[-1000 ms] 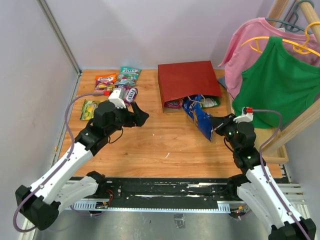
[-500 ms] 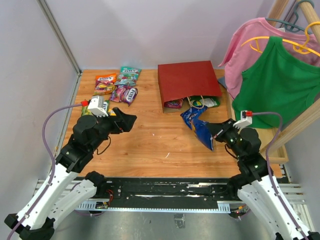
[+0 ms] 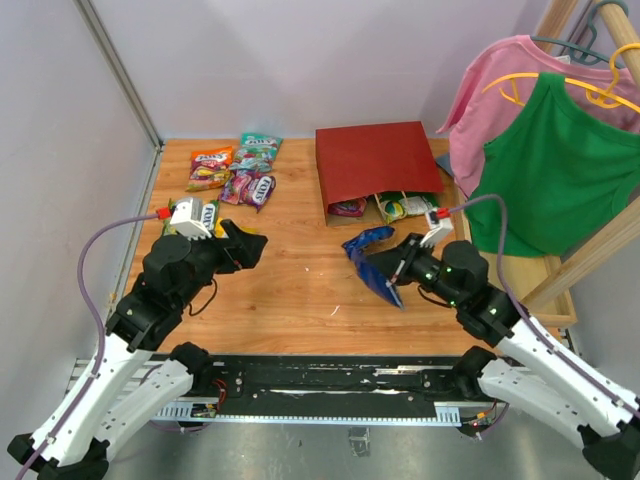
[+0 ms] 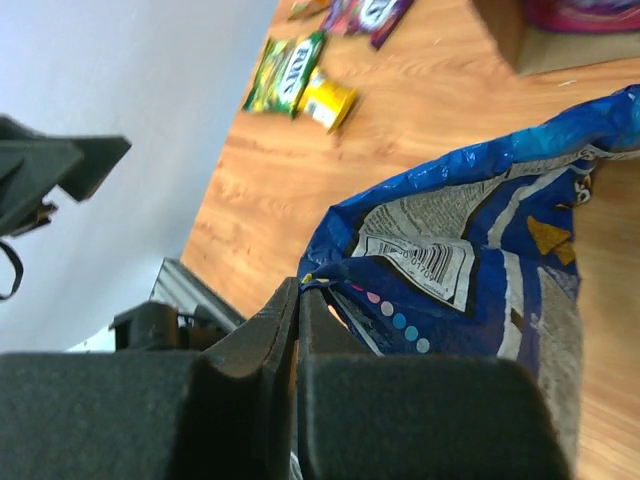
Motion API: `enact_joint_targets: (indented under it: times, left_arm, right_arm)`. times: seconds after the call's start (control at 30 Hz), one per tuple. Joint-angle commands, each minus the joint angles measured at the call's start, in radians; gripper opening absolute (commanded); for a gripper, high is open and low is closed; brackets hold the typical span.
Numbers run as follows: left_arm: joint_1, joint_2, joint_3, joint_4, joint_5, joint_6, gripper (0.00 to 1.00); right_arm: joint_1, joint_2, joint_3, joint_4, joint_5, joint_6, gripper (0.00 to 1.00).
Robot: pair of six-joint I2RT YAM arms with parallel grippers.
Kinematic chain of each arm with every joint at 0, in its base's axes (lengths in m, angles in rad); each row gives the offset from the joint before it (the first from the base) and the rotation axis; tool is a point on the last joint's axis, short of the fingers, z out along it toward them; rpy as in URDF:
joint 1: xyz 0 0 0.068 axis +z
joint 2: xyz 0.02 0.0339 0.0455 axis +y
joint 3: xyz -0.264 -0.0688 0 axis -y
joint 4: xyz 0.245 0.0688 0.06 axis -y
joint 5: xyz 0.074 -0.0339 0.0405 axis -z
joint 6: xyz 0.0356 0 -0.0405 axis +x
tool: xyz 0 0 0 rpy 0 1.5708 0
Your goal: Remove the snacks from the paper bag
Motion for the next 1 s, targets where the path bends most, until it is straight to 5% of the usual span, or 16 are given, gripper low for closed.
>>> enact_joint_targets:
  times: [0.0,0.33,0.57,0.77,0.97]
  left_arm:
    - [0.002,-0.027,0.014,-0.011,-0.030,-0.012,0.94]
    - [0.001,-0.105,0.058,-0.089,-0.140,-0.013,0.95]
    - [0.002,-0.113,0.072,-0.119,-0.170,-0.019,0.95]
    - [0.002,-0.124,0.092,-0.141,-0.209,-0.004,0.95]
    - [0.002,-0.110,0.046,-0.119,-0.188,-0.001,0.95]
  right_arm:
    - [0.152,0.096,0.073,0.189,0.039,-0.034,0.01]
    - [0.405,0.502,0.367,0.360,-0.001,-0.106,0.01]
    - [0.429,0.659,0.528,0.447,-0.014,-0.046,0.01]
    - [0.417,0.633,0.362,0.541,0.157,0.049,0.01]
    - [0.278,0.626,0.012,0.618,0.130,0.215,0.01]
